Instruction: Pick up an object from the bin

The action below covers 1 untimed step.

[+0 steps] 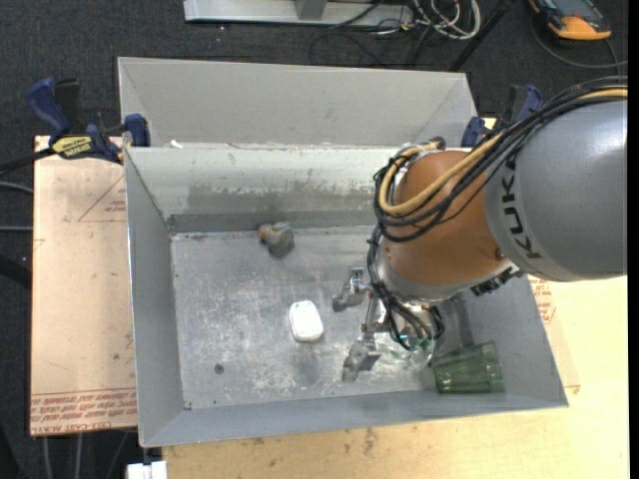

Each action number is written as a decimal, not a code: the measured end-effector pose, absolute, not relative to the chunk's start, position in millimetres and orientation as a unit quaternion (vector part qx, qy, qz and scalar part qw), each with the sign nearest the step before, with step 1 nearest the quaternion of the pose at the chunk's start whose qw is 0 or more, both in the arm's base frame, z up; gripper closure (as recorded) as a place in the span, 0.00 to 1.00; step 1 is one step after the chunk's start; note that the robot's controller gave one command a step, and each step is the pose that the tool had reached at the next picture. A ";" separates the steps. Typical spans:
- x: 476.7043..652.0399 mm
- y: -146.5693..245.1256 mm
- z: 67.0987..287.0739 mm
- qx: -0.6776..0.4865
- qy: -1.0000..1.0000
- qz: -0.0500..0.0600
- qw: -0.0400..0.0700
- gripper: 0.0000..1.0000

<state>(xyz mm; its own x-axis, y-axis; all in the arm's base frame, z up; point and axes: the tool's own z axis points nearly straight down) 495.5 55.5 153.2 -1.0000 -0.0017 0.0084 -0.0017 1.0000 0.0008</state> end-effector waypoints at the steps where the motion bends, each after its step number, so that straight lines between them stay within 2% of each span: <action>1: 497.5 55.2 157.1 0.000 -1.000 -0.001 0.000 0.00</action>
Offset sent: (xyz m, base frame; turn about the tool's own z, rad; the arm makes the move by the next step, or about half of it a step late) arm 0.0593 0.0194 -0.0832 -0.6458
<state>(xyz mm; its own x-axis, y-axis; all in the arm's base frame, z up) 497.5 55.2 157.1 -1.0000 0.0002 0.0005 0.0002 1.0000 0.0013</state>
